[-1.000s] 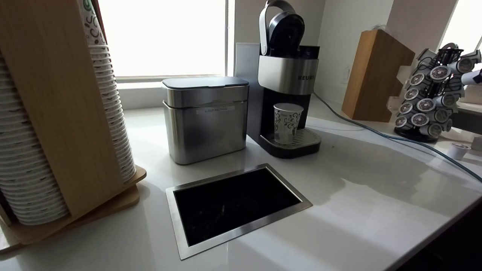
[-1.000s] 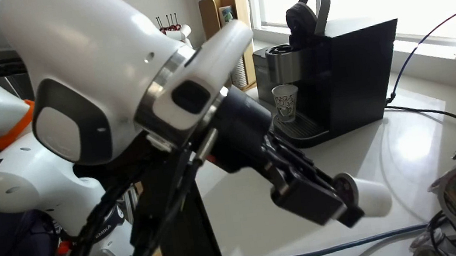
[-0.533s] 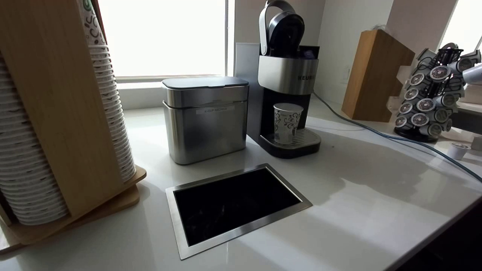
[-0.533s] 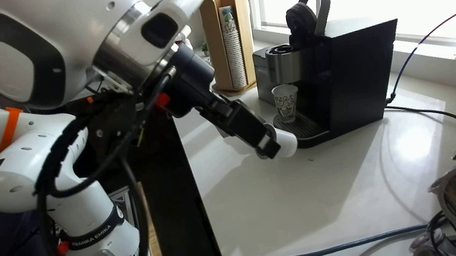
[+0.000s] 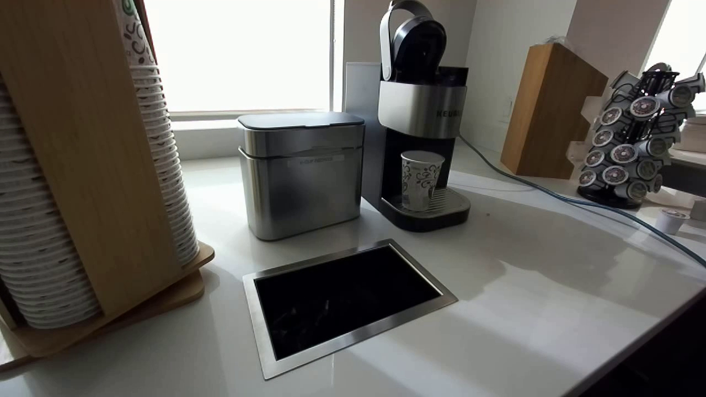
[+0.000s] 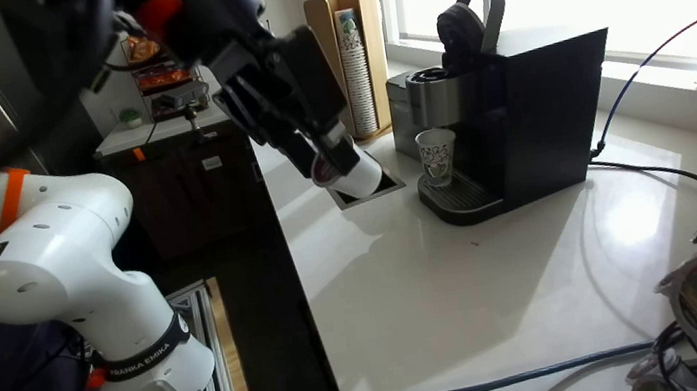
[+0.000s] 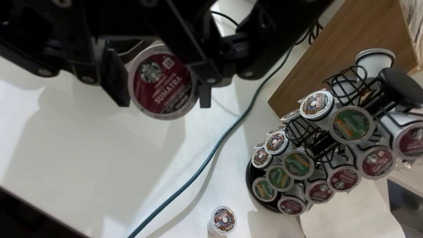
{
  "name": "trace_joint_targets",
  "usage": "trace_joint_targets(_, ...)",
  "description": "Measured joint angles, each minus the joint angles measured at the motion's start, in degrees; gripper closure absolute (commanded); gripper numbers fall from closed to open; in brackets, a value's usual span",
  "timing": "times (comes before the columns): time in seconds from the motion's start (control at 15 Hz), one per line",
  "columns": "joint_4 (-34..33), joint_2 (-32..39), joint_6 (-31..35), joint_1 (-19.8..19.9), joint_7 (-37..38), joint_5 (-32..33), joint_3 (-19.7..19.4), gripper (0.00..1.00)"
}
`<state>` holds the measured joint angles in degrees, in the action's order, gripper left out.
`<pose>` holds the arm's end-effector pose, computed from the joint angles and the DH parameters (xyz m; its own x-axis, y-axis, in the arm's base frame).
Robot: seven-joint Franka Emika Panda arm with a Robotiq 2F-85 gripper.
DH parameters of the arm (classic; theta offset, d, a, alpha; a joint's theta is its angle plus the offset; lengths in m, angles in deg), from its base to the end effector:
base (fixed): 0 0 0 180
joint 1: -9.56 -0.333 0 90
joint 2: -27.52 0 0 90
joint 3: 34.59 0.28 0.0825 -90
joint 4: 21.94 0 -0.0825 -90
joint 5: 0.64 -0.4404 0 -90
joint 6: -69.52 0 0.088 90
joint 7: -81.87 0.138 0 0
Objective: Remove one coffee pod from the rack and put it in the coffee maker
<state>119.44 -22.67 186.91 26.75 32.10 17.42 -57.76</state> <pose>0.3135 -0.3065 0.5325 0.9025 0.3458 0.2567 0.2600 -0.9127 0.3152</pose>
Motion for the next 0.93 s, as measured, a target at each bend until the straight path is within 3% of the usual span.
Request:
trace_joint_targets(0.2,-2.9,1.2,-2.5,-0.9,-1.3,1.0,0.8,0.46)
trace_joint_targets(0.93,-3.1,2.0,-2.5,-0.9,-1.8,1.2,0.8,0.46)
